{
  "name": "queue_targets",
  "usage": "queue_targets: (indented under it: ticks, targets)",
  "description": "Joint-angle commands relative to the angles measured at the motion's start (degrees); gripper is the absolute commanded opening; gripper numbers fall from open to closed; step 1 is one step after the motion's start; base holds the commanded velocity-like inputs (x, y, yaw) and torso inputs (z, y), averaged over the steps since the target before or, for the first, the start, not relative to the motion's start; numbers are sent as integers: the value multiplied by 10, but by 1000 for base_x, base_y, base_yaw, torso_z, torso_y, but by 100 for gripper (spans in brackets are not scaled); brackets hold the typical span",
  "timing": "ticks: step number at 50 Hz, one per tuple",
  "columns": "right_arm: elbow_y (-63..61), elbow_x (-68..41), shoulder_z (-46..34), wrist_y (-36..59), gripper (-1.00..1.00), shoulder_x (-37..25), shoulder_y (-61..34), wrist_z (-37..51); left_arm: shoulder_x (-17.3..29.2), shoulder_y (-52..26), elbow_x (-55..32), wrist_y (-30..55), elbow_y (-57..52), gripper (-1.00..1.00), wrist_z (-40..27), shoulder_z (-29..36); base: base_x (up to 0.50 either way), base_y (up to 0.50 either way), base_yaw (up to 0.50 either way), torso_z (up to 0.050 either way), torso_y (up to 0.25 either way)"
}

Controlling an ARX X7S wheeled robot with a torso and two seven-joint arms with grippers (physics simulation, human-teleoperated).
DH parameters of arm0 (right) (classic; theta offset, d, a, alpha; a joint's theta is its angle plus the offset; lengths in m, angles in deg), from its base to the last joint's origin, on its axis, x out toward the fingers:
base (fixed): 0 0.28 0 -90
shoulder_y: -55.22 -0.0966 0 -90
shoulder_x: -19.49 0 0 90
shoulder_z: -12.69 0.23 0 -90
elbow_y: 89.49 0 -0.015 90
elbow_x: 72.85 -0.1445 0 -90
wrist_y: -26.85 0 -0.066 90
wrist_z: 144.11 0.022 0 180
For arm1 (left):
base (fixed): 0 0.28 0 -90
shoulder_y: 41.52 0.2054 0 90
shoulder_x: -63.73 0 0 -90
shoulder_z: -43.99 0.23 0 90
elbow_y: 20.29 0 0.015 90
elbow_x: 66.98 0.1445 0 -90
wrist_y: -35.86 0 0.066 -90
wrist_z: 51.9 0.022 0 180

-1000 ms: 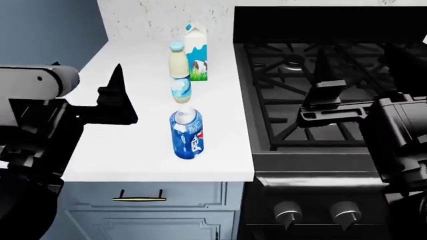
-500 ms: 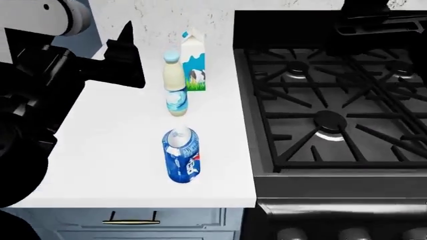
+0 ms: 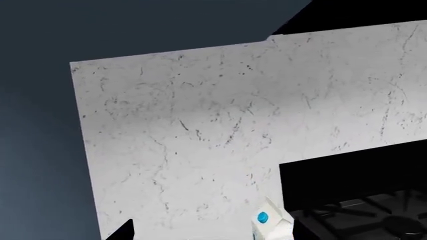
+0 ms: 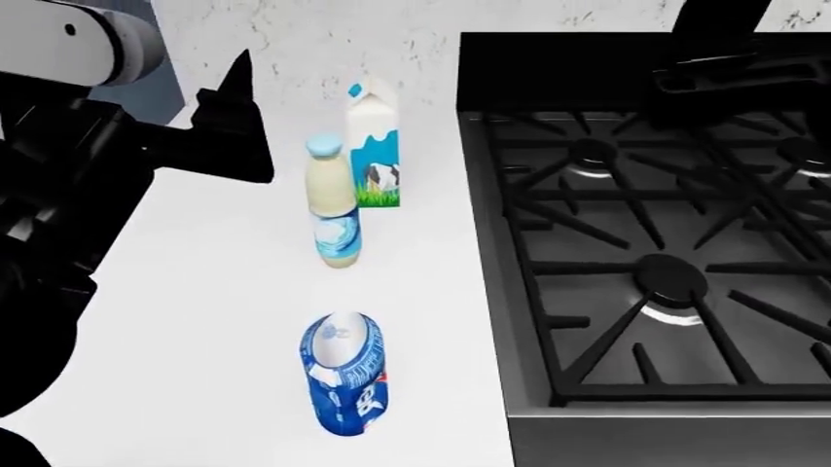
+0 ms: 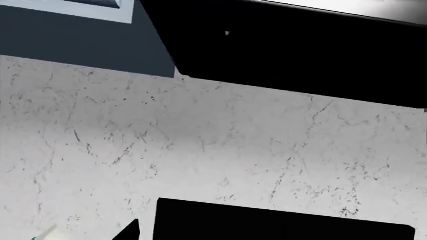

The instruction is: Move the drinks to the dining counter.

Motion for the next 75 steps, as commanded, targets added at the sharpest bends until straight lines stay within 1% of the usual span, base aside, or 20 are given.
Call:
queue_targets:
  ticks: [1,9,11,13,14,15,17,19,22,23,25,26,27,31,35,40,46,55,67,75]
  targets:
    - [-4,-11,-16,3,100,-14,-8,13,9,2,-21,-3,-4,100,-14,-6,203,477,0,0,0]
    - [0,-27,-14,-13,100,-19,2,16,9,3,-49,3,5,100,-17,1,143,229,0,0,1]
    - [5,-33,-24,-12,100,-21,2,22,11,-12,-73,41,27,100,-50,23,0,0,0,0,0]
    - [17,-50,-29,-22,100,-19,7,26,12,-15,-128,68,42,100,-62,41,0,0,0,0,0]
    - [20,-50,-39,-16,100,-22,2,33,15,-18,-131,72,40,100,-69,49,0,0,0,0,0]
    - [26,-60,-37,-27,100,-17,5,31,27,-24,-214,84,89,100,-126,82,0,0,0,0,0]
    - [35,-81,-55,-27,100,-14,1,35,36,-30,-249,75,96,100,-130,91,0,0,0,0,0]
    - [39,-92,-67,-29,100,-14,-4,42,46,-31,-265,80,93,100,-106,104,0,0,0,0,0]
    - [48,-117,-83,-36,100,-12,-5,45,66,-32,-254,88,79,100,-57,130,0,0,0,0,0]
    - [51,-116,-84,-37,100,-11,-4,44,76,-35,-234,90,72,100,-28,145,0,0,0,0,0]
    - [54,-121,-87,-39,100,-12,-6,46,91,-36,-216,87,82,100,-4,165,0,0,0,0,0]
    - [53,-121,-85,-40,100,-12,-6,43,105,-33,-191,87,69,100,34,173,0,0,0,0,0]
    - [53,-117,-85,-40,100,-13,-4,42,116,-25,-173,75,57,100,81,166,0,0,0,0,0]
    - [52,-114,-89,-38,100,-14,-1,38,159,16,-113,29,30,100,192,145,0,0,0,0,0]
    - [50,-116,-93,-39,100,-16,-1,37,183,32,-129,12,-13,100,236,130,0,0,0,0,0]
    - [45,-118,-97,-39,100,-21,-2,39,200,36,-167,-12,-48,100,275,106,0,0,0,0,0]
    - [44,-117,-98,-41,100,-25,2,36,218,52,-178,-39,-58,100,314,70,0,0,0,0,0]
    - [44,-107,-110,-37,100,-22,4,29,240,101,-207,-80,-76,100,382,7,0,0,0,0,0]
    - [41,-102,-119,-36,100,-28,11,26,247,110,-252,-101,-104,100,396,-5,0,0,0,0,0]
    - [41,-104,-124,-40,100,-33,8,28,244,101,-254,-95,-118,100,402,14,0,0,0,0,0]
